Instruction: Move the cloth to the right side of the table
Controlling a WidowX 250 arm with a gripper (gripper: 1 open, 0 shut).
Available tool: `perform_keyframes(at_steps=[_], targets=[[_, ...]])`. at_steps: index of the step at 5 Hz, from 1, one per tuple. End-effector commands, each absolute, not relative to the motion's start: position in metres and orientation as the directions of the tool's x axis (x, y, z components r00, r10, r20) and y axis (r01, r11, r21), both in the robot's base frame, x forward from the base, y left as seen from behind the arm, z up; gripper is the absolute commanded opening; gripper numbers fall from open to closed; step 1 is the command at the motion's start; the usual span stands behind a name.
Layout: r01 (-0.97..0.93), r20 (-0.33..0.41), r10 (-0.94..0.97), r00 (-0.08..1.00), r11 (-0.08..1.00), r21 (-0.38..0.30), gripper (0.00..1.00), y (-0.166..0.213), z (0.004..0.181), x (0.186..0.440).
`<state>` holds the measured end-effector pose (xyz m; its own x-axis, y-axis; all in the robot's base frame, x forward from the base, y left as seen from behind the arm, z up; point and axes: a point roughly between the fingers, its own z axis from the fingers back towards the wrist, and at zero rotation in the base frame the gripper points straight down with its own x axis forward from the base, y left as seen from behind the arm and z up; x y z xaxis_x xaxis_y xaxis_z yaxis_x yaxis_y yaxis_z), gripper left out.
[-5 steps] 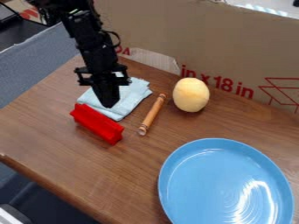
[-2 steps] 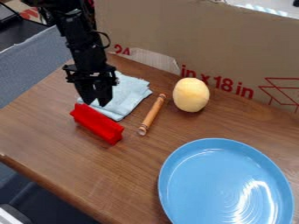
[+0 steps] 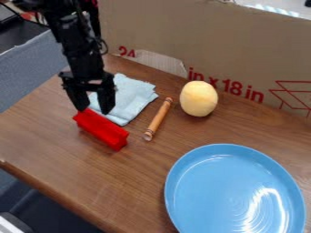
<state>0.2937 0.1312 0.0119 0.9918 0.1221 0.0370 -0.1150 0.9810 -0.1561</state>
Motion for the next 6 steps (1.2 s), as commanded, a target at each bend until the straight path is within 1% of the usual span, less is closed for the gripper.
perform_keyframes(at_steps=[1, 2, 3, 4, 5, 6], targets=[[-0.110, 0.096, 0.123, 0.988, 0.986, -0.126, 0.00, 0.140, 0.051, 0.300], [-0.117, 0.106, 0.128, 0.986, 0.988, -0.102, 0.00, 0.161, 0.042, 0.311], [-0.116, 0.094, 0.124, 0.988, 0.990, -0.084, 0.00, 0.169, 0.031, 0.315], [-0.110, 0.094, 0.119, 0.988, 0.990, -0.090, 0.00, 0.192, 0.027, 0.319], [-0.116, 0.094, 0.122, 0.988, 0.991, -0.071, 0.00, 0.191, 0.029, 0.321], [-0.122, 0.096, 0.126, 0.987, 0.992, -0.045, 0.00, 0.205, 0.018, 0.312]])
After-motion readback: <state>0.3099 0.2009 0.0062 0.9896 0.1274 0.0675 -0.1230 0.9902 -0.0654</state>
